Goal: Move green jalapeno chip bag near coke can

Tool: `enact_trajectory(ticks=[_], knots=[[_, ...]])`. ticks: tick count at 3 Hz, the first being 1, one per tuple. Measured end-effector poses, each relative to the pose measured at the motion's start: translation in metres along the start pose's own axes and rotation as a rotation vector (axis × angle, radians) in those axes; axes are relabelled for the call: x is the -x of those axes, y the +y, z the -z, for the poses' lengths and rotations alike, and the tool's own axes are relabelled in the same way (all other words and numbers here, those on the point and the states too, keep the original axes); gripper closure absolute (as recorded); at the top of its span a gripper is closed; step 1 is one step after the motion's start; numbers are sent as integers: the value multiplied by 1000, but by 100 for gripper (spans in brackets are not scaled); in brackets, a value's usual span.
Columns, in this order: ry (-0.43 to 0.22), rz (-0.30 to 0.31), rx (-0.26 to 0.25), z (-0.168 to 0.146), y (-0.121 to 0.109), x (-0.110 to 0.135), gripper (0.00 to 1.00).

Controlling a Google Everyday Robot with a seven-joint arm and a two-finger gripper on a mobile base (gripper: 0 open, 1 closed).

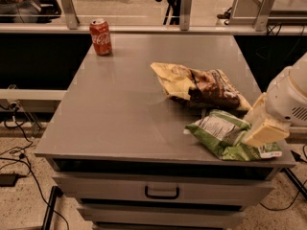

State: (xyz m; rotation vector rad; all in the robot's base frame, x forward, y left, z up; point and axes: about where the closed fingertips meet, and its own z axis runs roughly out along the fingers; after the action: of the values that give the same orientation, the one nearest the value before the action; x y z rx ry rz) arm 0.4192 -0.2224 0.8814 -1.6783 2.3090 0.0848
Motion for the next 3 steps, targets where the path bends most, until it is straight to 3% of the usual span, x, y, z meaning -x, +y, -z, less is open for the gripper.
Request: enact_trajectory(ticks=[1,2,3], knots=[[0,1,-4,2,0,1,87],[0,2,-8,3,1,1,100],[0,2,-8,3,1,1,100]])
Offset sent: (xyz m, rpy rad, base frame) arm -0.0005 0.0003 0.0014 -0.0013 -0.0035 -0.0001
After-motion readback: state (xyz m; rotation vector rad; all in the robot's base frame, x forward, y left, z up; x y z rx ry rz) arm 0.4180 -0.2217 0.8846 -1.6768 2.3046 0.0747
